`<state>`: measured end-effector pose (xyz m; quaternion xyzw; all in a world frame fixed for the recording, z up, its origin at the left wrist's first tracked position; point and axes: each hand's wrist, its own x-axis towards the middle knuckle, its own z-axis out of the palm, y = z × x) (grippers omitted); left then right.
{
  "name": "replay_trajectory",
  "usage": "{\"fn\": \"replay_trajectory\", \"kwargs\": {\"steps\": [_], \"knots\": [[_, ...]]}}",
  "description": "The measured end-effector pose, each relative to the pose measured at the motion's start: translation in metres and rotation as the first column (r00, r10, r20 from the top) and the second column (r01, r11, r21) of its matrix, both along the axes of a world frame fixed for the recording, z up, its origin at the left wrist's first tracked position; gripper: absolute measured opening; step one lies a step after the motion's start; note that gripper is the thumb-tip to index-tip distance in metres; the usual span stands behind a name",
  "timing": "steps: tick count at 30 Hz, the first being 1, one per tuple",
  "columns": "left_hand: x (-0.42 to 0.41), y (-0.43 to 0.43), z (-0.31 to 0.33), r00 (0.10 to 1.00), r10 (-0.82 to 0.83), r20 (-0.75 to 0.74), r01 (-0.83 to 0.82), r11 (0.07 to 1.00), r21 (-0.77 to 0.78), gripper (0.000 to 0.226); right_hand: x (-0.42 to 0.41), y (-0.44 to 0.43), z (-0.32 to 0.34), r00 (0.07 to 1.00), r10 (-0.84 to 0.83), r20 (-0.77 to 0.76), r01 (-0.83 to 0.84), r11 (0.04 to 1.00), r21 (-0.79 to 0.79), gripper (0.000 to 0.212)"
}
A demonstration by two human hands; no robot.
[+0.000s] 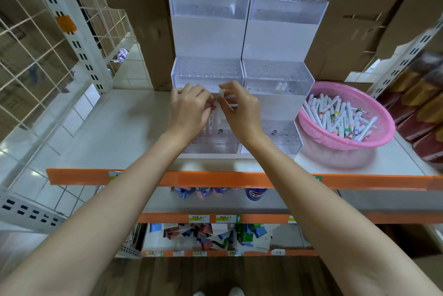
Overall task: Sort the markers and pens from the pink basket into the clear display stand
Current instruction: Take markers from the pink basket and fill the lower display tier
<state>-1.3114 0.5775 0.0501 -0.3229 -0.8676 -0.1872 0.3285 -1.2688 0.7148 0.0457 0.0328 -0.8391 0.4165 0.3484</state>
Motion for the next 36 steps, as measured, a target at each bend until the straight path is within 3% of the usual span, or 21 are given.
{"fn": "replay_trajectory", "kwargs": {"steps": [9, 14, 23, 32, 36], "knots": [[0.001, -0.002, 0.001, 0.998, 0.001, -0.062, -0.001, 1.000, 0.000, 0.012, -0.002, 0.000, 0.002, 1.000, -0.022, 0.003, 0.021, 1.000, 0.020, 0.015], [-0.002, -0.007, 0.005, 0.996, 0.042, -0.079, -0.039, 0.998, 0.042, 0.030, -0.003, 0.001, 0.004, 1.000, -0.026, -0.006, 0.026, 0.997, 0.066, 0.015], [-0.003, -0.012, 0.007, 0.992, 0.060, -0.115, -0.064, 0.997, -0.030, 0.048, -0.006, 0.004, 0.004, 0.999, 0.026, 0.039, -0.031, 0.992, 0.120, 0.014], [-0.002, -0.017, 0.008, 0.993, 0.030, -0.112, -0.036, 0.998, -0.058, 0.047, -0.004, 0.008, -0.010, 0.993, -0.010, 0.118, -0.024, 0.959, 0.284, 0.010], [-0.001, -0.017, 0.008, 0.994, 0.030, -0.109, -0.036, 0.998, -0.059, 0.047, -0.006, 0.008, -0.009, 0.988, 0.004, 0.155, -0.049, 0.957, 0.286, 0.011]]}}
